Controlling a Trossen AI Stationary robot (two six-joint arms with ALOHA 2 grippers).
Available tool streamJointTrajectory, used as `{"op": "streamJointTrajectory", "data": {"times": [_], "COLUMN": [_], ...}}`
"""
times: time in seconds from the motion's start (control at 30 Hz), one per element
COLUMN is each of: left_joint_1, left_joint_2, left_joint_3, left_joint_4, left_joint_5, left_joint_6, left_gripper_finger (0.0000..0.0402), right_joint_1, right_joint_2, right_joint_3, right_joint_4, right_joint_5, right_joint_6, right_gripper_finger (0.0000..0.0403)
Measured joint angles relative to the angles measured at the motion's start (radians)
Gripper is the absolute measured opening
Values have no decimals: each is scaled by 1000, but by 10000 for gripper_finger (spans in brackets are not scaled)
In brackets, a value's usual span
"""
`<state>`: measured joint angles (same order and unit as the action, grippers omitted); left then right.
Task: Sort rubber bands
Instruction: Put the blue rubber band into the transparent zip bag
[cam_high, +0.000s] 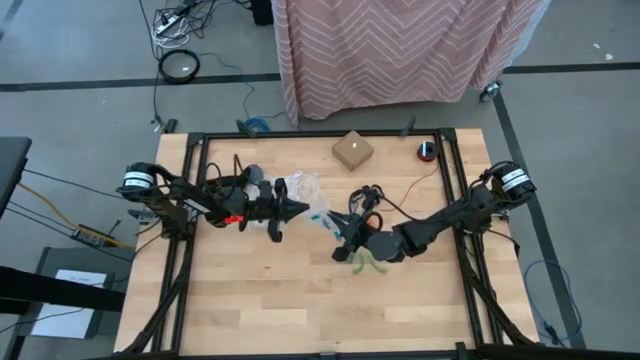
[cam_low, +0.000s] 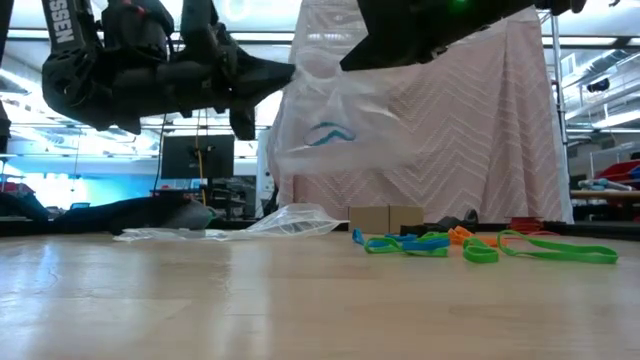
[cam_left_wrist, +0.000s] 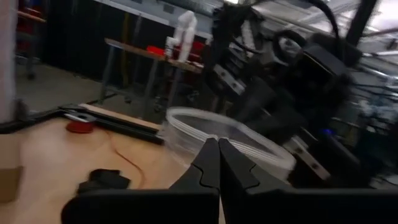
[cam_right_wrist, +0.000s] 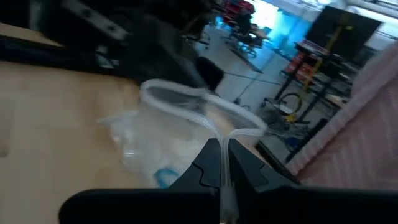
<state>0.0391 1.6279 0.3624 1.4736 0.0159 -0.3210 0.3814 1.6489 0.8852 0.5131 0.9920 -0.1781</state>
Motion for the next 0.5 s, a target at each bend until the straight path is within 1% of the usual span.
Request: {"op": "streamJointTrajectory", "data": {"times": [0.1,0.27,0.33,0.4,0.43,0.5], "left_joint_1": [-1,-2,-2,-3,-3,-2], "left_joint_2": [7,88,131,174,188,188], "left_joint_3": [13,39,52,54,54,50], "left_joint_4": [-7,-6,7,57,93,93], "left_joint_5": [-20,-16,4,20,23,26], "left_joint_6": [-4,-76,-104,-119,-131,-137], "left_gripper_finger": [0,0,0,0,0,0], "right_joint_1": [-15,-35,-44,-51,-53,-53], "right_joint_2": [0,0,0,0,0,-2], "right_joint_3": [0,0,1,1,1,2], "right_joint_4": [-11,-23,-40,-68,-81,-130], "right_joint_5": [-49,-53,-58,-73,-73,-73], "right_joint_6": [1,-8,-8,7,19,55], "right_gripper_finger": [1,1,1,1,1,1]}}
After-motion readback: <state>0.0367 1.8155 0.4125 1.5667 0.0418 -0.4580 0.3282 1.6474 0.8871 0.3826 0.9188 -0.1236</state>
